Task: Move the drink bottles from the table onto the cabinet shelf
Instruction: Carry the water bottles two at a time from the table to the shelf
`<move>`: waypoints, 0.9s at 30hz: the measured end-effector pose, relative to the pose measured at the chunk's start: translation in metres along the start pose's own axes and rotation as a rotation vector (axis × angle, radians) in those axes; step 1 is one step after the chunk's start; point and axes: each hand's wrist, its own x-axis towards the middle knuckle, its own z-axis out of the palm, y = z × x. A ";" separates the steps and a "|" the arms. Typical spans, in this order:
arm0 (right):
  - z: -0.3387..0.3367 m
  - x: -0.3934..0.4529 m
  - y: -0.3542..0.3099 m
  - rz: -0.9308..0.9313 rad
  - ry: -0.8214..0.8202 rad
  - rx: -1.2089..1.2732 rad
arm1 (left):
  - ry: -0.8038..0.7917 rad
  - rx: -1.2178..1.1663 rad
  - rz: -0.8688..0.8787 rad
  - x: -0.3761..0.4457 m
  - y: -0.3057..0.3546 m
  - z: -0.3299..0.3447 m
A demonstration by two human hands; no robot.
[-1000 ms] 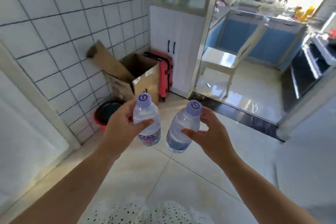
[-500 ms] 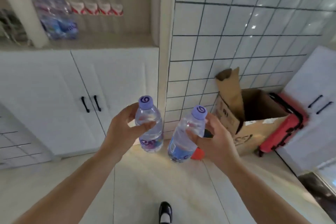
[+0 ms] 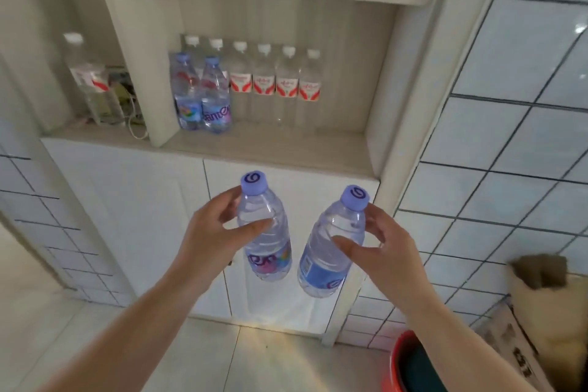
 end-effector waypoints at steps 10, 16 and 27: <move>0.057 0.162 -0.036 -0.125 0.053 -0.037 | -0.004 0.019 0.160 0.177 0.006 -0.048; 0.091 0.228 -0.047 -0.137 0.123 0.056 | -0.039 0.058 0.216 0.252 0.008 -0.068; 0.120 0.295 -0.043 -0.149 0.031 -0.023 | -0.077 0.113 0.164 0.308 -0.008 -0.060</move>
